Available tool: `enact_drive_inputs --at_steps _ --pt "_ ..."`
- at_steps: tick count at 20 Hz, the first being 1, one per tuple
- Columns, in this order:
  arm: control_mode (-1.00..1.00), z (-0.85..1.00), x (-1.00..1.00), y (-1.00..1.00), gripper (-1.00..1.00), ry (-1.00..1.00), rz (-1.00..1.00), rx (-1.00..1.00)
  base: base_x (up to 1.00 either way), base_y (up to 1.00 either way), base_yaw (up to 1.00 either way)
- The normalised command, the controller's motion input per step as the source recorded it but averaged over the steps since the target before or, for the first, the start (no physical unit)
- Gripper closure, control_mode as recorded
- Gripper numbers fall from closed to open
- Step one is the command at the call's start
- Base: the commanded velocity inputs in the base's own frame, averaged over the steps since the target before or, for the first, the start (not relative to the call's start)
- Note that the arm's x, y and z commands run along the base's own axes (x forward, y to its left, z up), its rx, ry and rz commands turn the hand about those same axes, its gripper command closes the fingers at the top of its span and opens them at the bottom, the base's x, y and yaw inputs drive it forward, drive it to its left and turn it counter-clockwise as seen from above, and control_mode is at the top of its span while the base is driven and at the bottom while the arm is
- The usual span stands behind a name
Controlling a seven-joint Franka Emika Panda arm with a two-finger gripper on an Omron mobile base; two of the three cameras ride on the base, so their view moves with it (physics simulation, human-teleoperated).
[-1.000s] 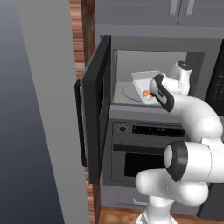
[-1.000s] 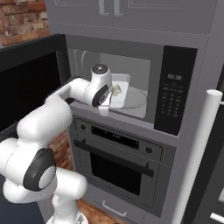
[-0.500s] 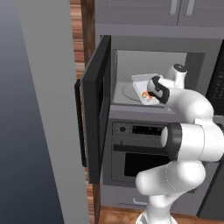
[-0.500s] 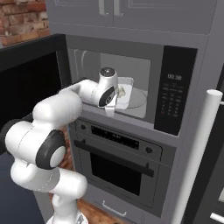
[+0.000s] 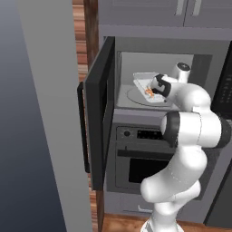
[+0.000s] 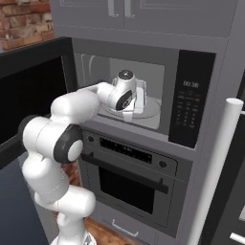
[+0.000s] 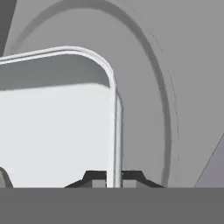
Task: Place the tupperware containing the shrimp and garlic meal in the microwave. Close the microwave door and press the start button to reheat the meal.
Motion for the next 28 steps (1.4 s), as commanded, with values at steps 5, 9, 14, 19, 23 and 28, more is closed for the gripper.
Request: enact_drive_inputs --at_steps 5,9,14,19,23,28 --pt "-1.0 -0.01 0.52 -0.08 -1.0 0.03 0.0 0.0 0.0 0.0 0.0" --pt "-1.0 -0.13 0.07 -0.01 -1.0 0.0 0.0 0.0 0.0 0.0 0.0" --pt "-1.0 -0.05 -0.72 0.0 -1.0 -0.06 0.0 -0.02 0.0 0.0 0.0" --pt "-1.0 0.21 -0.91 0.0 -1.0 -0.03 0.0 0.0 0.0 0.0 0.0" --pt "-1.0 0.53 -0.93 0.01 -1.0 -0.07 0.01 -0.01 0.0 0.0 0.0" --pt "-1.0 0.63 -1.0 0.19 -1.0 -0.07 0.09 -0.06 0.0 0.0 0.0"
